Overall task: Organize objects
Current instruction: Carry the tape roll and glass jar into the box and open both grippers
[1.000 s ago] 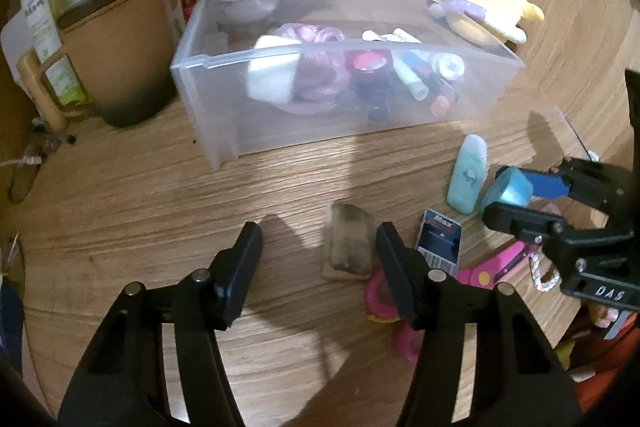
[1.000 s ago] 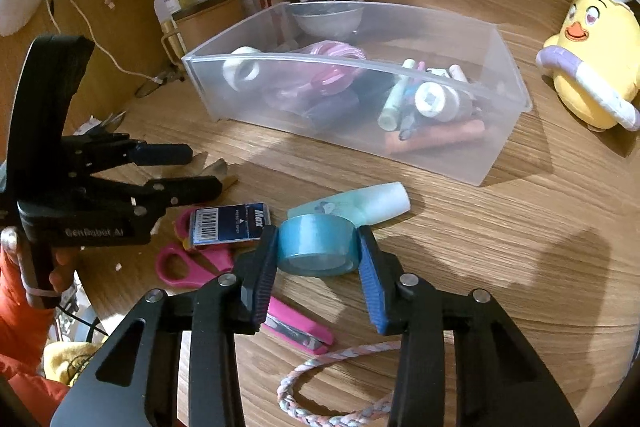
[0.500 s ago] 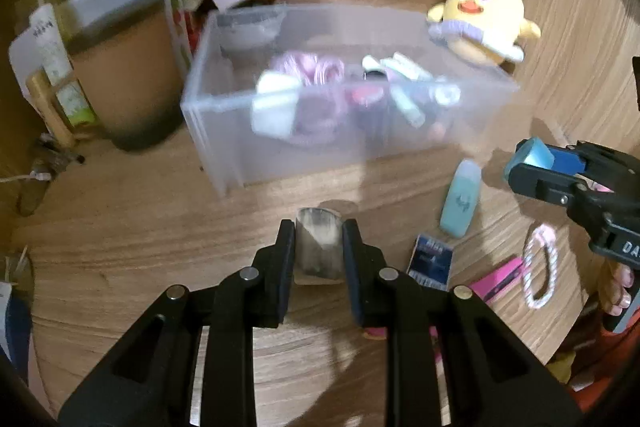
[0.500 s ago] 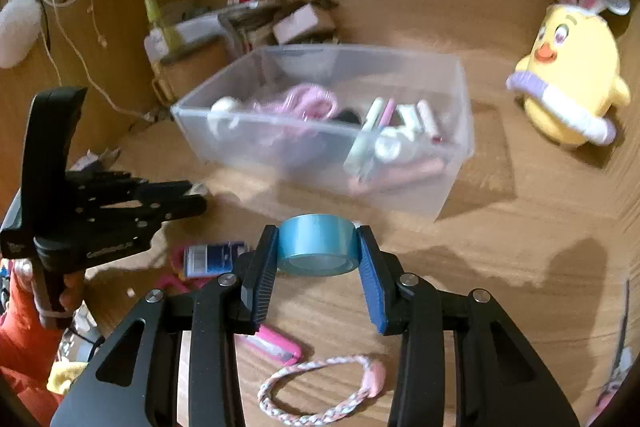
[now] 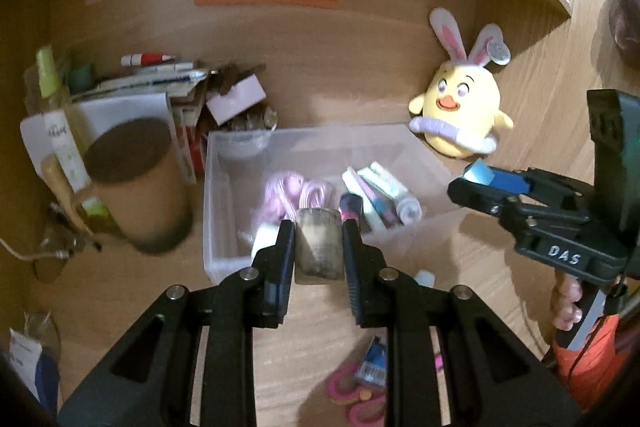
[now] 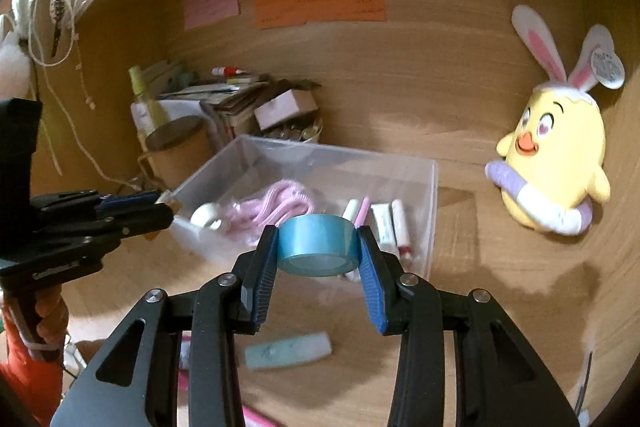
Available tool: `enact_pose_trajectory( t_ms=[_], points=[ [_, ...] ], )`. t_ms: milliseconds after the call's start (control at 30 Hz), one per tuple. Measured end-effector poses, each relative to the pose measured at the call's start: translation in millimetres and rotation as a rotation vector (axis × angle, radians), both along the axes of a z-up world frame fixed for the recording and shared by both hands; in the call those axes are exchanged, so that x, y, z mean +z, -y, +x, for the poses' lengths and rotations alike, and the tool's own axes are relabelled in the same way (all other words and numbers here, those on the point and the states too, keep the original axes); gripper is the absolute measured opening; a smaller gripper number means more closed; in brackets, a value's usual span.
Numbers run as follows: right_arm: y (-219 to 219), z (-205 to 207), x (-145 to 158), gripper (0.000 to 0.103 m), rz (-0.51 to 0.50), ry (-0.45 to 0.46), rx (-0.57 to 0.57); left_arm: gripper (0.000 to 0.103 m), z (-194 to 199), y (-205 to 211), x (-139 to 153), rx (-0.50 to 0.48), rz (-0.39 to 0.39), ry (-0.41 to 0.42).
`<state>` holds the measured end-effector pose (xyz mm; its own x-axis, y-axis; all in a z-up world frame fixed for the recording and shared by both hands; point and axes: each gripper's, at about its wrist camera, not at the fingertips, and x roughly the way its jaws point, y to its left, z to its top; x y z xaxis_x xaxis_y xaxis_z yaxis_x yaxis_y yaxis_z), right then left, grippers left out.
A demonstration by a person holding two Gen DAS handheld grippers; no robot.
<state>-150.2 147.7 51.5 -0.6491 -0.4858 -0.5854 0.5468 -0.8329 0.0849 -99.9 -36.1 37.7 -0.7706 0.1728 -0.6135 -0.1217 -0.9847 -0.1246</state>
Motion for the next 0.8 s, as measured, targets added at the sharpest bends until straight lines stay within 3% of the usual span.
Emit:
enact_pose_trajectory(
  t_ms=[200,400,633,800],
  points=[
    [12.3,-25.6,-10.7,0.035,0.022,0.048,0.000,0.023,-34.4,4.4,-2.3,0.016,0.015,0.042],
    [24.5,-44.9,-32.2,0.035,0.041,0.113,0.005,0.023,-68.4,8.0,-25.7,0.007,0.094,0.139],
    [33.3,-48.7,-45.1,0.036,0.090,0.122,0.007,0.023,-74.8,3.4,-32.0,0.007,0.081,0.144],
    [37.6,-38.4,-41.4,0.040,0.128,0.078,0.010,0.036,-65.5,0.4,-25.6,0.001,0.071,0.122]
  ],
)
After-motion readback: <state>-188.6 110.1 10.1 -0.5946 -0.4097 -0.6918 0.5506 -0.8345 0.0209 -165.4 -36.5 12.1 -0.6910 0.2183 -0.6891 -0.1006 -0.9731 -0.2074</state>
